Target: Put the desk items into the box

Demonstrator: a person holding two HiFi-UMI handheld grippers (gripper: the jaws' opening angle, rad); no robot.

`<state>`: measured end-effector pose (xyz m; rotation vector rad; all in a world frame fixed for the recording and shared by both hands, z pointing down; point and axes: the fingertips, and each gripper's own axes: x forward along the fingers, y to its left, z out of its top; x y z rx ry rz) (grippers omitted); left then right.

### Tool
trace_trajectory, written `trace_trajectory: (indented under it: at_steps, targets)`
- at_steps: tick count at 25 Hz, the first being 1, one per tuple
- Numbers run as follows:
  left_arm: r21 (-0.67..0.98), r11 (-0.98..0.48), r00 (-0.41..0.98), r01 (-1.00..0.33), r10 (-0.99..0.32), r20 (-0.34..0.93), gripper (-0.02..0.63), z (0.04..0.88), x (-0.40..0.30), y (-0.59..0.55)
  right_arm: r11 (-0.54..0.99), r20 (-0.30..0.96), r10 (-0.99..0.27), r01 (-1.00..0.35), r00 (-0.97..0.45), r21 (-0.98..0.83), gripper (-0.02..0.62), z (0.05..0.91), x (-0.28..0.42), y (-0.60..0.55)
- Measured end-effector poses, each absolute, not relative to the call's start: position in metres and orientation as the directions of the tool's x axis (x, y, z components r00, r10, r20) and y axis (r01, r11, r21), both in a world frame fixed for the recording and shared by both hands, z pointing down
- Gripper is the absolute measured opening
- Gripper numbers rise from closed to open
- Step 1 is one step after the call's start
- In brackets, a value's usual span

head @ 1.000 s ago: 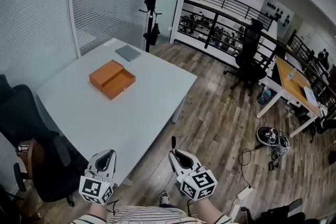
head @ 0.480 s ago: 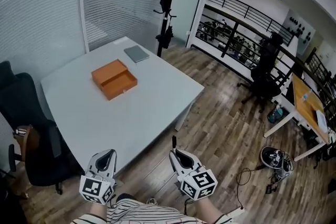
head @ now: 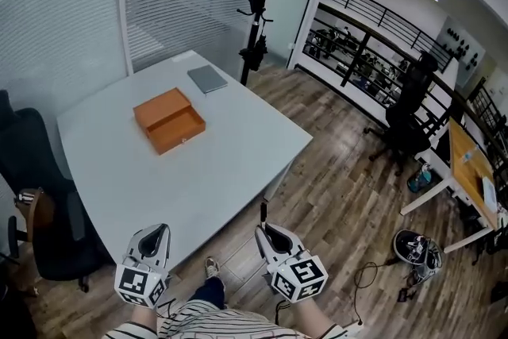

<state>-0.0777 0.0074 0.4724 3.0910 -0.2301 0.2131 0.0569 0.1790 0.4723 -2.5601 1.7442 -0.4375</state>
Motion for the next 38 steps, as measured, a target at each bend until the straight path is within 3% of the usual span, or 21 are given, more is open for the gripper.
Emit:
trace_trajectory:
  at_steps: [12,21,28,38]
  targets:
    - [0.03,-0.989,0.985,-0.145,-0.141,0.101,0.021,0.463,0.04,-0.064,-0.353,0.224,-0.92,-0.927,0.32,-0.126,0.057,0.462,0.165,0.102]
    - [0.039,-0.978,0.974,-0.205,-0.199,0.109,0.021,0.465,0.074,-0.129,-0.289,0.226,-0.939,-0.951,0.259,-0.11,0.057,0.462,0.219,0.019]
    - [0.063,-0.95,0.944,-0.305,-0.293,0.15,0.021,0.483,0.078,-0.156,-0.188,0.267,-0.95,-0.979,0.162,-0.074,0.057,0.477,0.245,-0.032]
    - [0.072,-0.831,0.827,-0.552,-0.533,0.177,0.021,0.491,0.08,-0.184,0.09,0.33,-0.939,-0.995,-0.097,-0.035,0.057,0.501,0.285,-0.119]
